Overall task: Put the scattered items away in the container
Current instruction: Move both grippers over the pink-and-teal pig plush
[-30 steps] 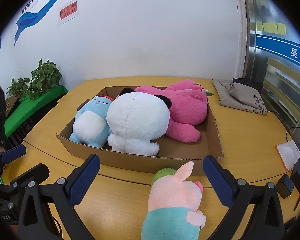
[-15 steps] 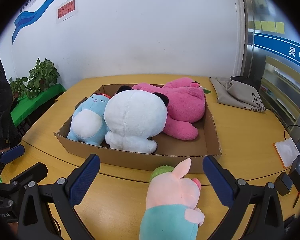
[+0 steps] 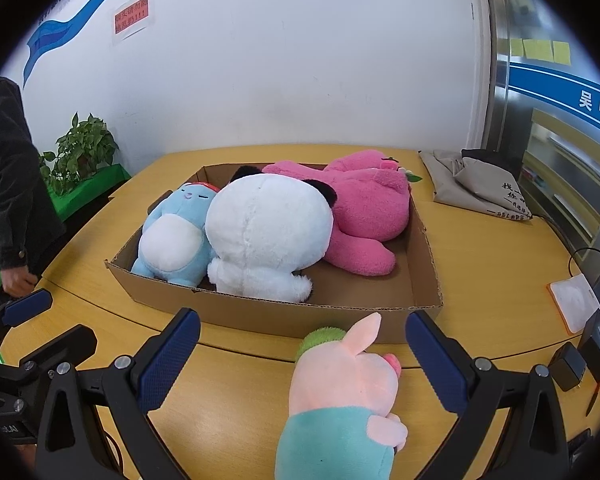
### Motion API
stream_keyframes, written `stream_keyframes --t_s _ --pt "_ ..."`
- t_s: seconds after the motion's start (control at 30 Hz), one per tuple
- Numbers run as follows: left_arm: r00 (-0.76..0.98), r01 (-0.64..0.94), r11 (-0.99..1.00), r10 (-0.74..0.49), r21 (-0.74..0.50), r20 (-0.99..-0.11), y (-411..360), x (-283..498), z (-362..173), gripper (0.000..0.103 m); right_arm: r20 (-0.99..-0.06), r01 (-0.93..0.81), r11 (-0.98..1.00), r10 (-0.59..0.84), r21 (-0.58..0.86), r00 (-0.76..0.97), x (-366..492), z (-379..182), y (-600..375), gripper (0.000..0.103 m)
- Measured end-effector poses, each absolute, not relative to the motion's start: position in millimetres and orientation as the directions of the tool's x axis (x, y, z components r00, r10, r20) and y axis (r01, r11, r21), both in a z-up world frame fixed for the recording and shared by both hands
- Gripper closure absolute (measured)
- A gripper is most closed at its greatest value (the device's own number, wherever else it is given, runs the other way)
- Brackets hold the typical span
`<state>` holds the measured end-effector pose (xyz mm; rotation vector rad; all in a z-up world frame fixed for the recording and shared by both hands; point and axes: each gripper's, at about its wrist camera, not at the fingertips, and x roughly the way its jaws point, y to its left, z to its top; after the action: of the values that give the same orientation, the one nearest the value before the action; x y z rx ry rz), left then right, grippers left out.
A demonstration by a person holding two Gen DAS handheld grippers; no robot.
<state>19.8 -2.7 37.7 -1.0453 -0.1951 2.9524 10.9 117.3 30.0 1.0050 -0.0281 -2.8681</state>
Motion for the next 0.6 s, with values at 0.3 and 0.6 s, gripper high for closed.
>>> stream_keyframes --t_s 0.3,0.6 --pt "-0.77 0.032 -0.994 0.045 -0.109 -0.637 5.1 16.2 36.3 0.0 -0.63 0.077 -0.995 -0.098 0.061 -0.77 9.5 26.0 126.3 0.0" --pt "-0.752 0.011 -0.992 0.072 -0.122 -0.655 15.9 8.8 32.0 0.0 -0.623 0.072 -0.994 -0.104 0.077 -0.775 12.2 25.8 137.7 0.0"
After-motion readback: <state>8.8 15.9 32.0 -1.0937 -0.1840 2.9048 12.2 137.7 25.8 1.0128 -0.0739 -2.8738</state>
